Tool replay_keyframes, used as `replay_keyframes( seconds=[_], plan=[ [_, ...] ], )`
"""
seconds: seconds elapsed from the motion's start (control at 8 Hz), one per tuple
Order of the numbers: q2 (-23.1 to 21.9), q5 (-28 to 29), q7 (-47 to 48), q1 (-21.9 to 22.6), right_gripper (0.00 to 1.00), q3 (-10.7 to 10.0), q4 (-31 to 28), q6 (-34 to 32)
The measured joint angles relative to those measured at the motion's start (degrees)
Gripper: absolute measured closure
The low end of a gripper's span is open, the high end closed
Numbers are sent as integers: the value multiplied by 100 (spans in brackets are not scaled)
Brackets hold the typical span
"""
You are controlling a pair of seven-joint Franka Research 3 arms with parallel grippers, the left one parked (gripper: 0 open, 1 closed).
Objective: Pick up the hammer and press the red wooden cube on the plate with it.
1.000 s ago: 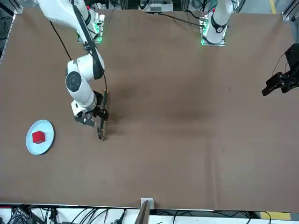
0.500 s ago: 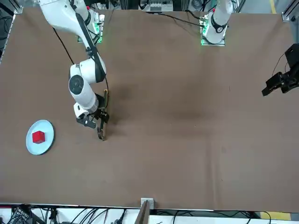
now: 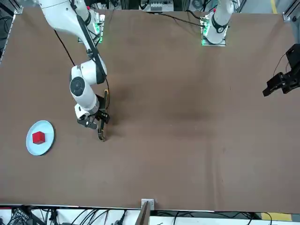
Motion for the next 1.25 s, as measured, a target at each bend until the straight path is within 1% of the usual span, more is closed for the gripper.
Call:
replay_keyframes(
  seconds=[0.12,0.5,0.62,0.75,0.88,1.0,1.12,1.25],
  plan=[
    [9,0,0,-1,47,-2,0,0],
    [28,0,1,-1,46,-11,0,2],
    [28,0,1,-1,48,-12,0,3],
    [31,0,1,-1,52,-13,0,3],
    [42,0,1,-1,58,-12,0,4],
    [65,0,1,-1,59,-13,0,12],
    [87,0,1,-1,59,-13,0,25],
    [96,0,2,0,61,-12,0,35]
  ],
)
